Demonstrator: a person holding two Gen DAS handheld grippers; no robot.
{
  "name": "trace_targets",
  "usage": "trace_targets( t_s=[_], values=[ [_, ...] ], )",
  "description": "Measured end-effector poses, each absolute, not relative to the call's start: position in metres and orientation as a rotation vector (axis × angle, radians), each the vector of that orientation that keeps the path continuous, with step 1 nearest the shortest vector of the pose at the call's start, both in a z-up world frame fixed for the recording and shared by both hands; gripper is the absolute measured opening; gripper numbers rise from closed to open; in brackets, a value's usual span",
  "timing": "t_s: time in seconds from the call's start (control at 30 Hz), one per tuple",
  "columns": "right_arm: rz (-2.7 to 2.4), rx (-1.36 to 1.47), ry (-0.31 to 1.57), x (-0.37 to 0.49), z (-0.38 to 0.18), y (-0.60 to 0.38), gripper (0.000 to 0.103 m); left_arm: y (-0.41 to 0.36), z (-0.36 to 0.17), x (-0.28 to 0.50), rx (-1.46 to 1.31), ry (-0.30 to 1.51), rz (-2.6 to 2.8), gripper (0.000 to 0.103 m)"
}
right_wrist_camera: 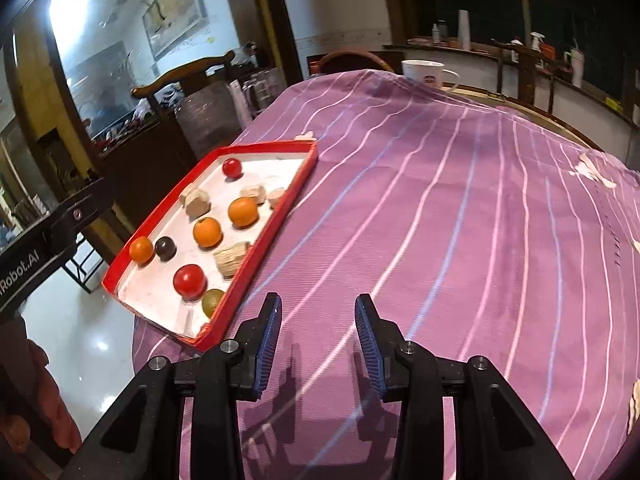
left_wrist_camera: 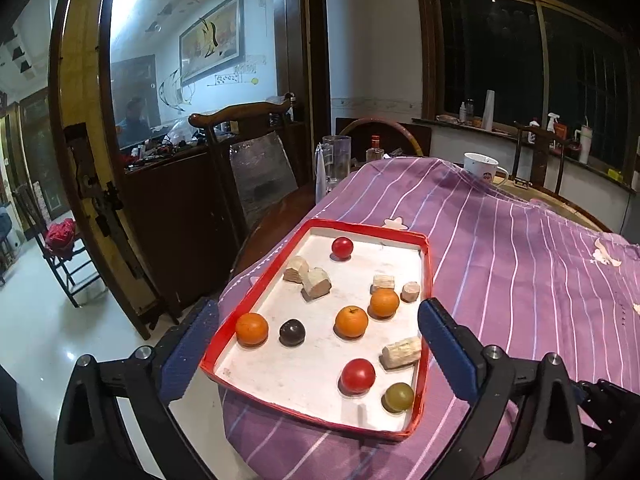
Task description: Organize fruits
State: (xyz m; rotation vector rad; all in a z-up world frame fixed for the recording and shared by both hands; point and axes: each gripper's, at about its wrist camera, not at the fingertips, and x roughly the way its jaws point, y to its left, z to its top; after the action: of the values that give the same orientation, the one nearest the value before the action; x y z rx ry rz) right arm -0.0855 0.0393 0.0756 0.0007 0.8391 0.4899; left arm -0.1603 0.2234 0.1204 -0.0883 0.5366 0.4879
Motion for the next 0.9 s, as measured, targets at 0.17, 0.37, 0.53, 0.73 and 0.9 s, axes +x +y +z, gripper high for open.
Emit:
trace_targets(
  t_s=[0.17,0.37,0.53,0.73,0.9],
  values=[
    [0.476,0.027,0.837,-0.089,0.075,0.025,0.043,0.209,0.12,-0.159,-0.055,0.55,0.497,0.1],
    [0.471,0.052,0.84,-0.095,0.072,0.014,0.043,0.191,0.116,-0.16,-0.017,0.557,0.495,0.1],
    [0.46,0.065,0.848,-0.1,0.065,0.005,0.044,0.18,0.105,-0.163,-0.002,0.572,0.502,0.1],
    [0.457,0.075,0.86,-0.105,0.057,-0.001,0.044,0.169,0.093,-0.166,0.034,0.587,0.508,0.1],
    [0.455,0.062,0.846,-0.111,0.058,0.001,0.044,0.167,0.103,-0.181,0.055,0.481,0.591,0.1]
  ],
)
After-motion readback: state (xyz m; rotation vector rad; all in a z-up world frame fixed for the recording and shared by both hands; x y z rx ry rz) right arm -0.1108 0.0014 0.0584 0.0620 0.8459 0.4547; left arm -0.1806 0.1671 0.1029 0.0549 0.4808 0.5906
